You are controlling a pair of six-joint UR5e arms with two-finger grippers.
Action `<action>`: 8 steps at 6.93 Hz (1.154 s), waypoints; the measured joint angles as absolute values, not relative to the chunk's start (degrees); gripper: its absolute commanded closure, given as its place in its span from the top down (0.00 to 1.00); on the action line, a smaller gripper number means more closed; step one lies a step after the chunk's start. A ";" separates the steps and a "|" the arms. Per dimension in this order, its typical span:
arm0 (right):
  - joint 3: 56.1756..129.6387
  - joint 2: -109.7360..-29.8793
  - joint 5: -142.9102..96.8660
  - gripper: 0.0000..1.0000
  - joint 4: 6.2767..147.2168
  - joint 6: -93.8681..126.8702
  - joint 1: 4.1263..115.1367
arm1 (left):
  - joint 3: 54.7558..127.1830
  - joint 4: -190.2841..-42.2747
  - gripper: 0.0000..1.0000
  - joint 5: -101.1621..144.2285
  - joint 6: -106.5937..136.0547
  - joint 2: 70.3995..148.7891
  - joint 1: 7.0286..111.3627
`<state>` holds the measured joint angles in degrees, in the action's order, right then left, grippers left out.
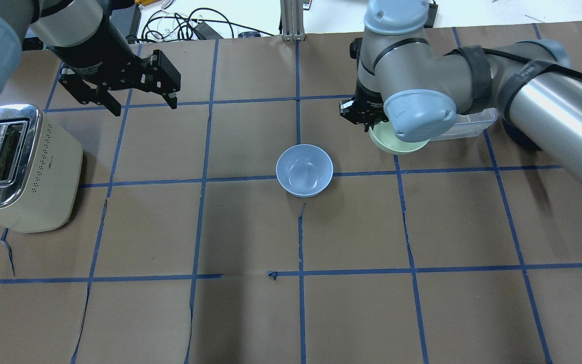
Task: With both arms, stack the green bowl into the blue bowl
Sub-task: 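Lift the pale green bowl with the right gripper and carry it over the blue bowl, then lower the green bowl into the blue bowl and open the right gripper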
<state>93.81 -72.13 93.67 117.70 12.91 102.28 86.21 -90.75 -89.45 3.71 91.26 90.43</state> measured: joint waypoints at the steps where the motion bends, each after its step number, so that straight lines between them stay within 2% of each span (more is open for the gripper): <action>1: 92.04 -70.32 93.60 0.00 117.77 16.96 105.83 | 86.10 -90.55 1.00 -89.42 3.70 91.58 90.40; 4: 90.57 -66.59 93.47 0.00 119.03 24.33 112.50 | 85.98 -90.29 1.00 -89.36 3.69 91.81 90.34; 8: 90.53 -65.28 93.09 0.00 120.50 26.06 114.66 | 86.00 -90.26 1.00 -89.30 3.67 91.89 90.18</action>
